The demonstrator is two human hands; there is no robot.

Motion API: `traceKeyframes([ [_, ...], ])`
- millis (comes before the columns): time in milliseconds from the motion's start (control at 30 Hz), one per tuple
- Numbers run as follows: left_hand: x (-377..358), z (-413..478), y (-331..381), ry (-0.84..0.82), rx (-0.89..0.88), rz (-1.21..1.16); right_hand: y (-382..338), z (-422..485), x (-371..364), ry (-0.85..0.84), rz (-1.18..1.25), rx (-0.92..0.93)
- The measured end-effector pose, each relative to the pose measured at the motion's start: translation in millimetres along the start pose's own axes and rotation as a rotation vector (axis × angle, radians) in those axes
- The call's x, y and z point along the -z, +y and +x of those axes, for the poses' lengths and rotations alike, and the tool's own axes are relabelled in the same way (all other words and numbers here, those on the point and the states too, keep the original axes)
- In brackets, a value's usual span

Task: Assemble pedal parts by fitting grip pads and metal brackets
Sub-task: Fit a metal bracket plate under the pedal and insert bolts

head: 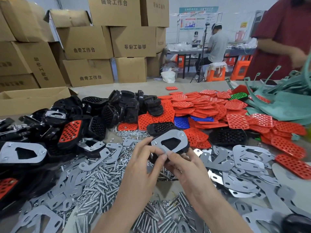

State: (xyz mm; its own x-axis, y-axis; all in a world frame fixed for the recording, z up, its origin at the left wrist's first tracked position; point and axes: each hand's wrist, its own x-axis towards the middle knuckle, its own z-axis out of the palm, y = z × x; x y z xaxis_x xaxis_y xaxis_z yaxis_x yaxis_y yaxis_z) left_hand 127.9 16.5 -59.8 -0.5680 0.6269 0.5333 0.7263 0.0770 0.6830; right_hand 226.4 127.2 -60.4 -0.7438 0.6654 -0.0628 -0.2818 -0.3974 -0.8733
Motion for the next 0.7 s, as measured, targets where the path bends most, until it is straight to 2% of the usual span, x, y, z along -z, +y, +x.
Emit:
traceKeyframes([
  [700,-0.2,1.2,0.1,-0.028,-0.001,-0.021,-0.5,1.8,-0.5,0.065,-0.1,0.023],
])
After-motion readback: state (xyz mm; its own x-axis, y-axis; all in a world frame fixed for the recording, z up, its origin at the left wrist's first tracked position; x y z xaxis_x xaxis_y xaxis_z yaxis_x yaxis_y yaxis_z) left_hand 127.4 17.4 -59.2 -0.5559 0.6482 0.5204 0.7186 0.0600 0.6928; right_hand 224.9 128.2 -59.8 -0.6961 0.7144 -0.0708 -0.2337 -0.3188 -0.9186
